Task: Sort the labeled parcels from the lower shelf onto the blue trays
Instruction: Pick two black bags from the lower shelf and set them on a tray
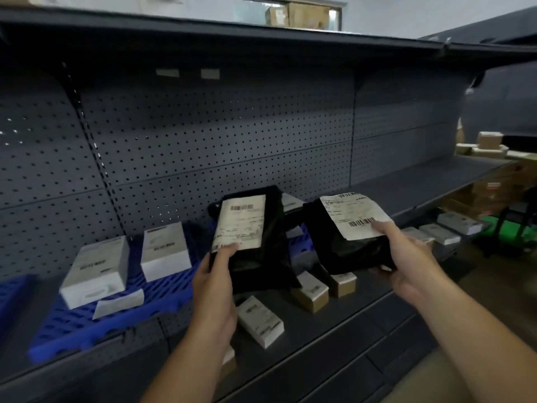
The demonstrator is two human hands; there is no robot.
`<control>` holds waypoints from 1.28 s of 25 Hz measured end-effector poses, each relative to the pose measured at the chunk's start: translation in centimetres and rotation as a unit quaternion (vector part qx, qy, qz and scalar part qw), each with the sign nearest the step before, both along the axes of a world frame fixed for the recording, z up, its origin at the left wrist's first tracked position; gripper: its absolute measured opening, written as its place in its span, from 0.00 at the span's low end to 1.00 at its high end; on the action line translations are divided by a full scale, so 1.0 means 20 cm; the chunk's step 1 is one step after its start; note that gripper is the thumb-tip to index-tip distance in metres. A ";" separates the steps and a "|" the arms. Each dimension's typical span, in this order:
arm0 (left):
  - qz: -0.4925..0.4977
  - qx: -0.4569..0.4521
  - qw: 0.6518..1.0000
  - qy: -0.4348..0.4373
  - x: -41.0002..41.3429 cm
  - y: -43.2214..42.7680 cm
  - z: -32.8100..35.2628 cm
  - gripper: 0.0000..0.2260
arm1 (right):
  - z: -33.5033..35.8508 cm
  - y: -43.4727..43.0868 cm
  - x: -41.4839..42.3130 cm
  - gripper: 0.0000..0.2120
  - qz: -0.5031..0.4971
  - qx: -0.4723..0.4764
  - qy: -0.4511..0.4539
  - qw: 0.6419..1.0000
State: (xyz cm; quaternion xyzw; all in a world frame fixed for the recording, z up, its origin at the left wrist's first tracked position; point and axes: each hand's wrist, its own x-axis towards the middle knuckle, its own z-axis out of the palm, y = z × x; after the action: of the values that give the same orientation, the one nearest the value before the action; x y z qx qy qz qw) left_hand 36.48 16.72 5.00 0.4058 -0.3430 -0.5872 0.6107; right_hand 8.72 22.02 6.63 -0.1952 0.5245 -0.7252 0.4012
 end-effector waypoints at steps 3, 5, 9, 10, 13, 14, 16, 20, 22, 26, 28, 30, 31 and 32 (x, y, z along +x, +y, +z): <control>0.048 -0.011 0.999 0.007 -0.06 -0.19 0.08 0.14 | 0.02 -0.22 -0.11 0.14 0.023 -0.006 -0.016 1.000; 0.078 -0.021 0.997 0.014 -0.10 -0.32 0.10 0.13 | 0.01 -0.38 -0.15 0.13 0.038 -0.013 -0.014 0.999; 0.138 -0.028 0.990 0.004 -0.17 -0.62 0.12 0.09 | 0.02 -0.74 -0.21 0.10 0.052 -0.011 0.042 0.998; 0.150 -0.021 0.988 -0.001 -0.19 -0.68 0.13 0.08 | 0.03 -0.83 -0.22 0.10 0.055 -0.005 0.054 0.997; 0.172 0.013 0.985 -0.001 -0.23 -0.82 0.15 0.08 | 0.06 -1.09 -0.26 0.11 0.069 0.003 0.078 0.995; 0.180 0.020 0.983 -0.002 -0.24 -0.86 0.16 0.08 | 0.07 -1.18 -0.27 0.11 0.075 0.001 0.084 0.994; 0.204 0.032 0.978 -0.003 -0.26 -0.92 0.17 0.07 | 0.06 -1.33 -0.26 0.11 0.091 -0.008 0.098 0.991; 0.231 0.059 0.971 0.002 -0.29 -0.99 0.22 0.08 | 0.04 -1.53 -0.22 0.11 0.129 -0.007 0.138 0.982; 0.248 0.063 0.967 -0.013 -0.30 -1.01 0.21 0.08 | 0.02 -1.58 -0.20 0.13 0.141 0.002 0.150 0.979; 0.272 0.087 0.957 -0.048 -0.33 -1.04 0.16 0.09 | -0.05 -1.64 -0.19 0.17 0.133 0.031 0.184 0.973; 0.271 0.102 0.956 -0.052 -0.33 -1.05 0.15 0.11 | -0.08 -1.65 -0.20 0.22 0.128 0.059 0.209 0.968; 0.260 0.105 0.958 -0.059 -0.34 -1.06 0.13 0.13 | -0.10 -1.65 -0.20 0.26 0.126 0.082 0.252 0.956; 0.255 0.105 0.959 -0.062 -0.34 -1.06 0.13 0.13 | -0.11 -1.64 -0.19 0.26 0.126 0.086 0.271 0.950; 0.253 0.103 0.960 -0.067 -0.34 -1.07 0.13 0.13 | -0.12 -1.64 -0.18 0.25 0.128 0.086 0.284 0.946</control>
State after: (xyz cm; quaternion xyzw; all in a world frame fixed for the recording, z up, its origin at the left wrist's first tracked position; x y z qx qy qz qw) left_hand 29.69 -4.61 7.51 0.5783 -0.2072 -0.4168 0.6700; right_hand 5.02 -10.70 4.23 -0.4233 0.6473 -0.5346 0.3408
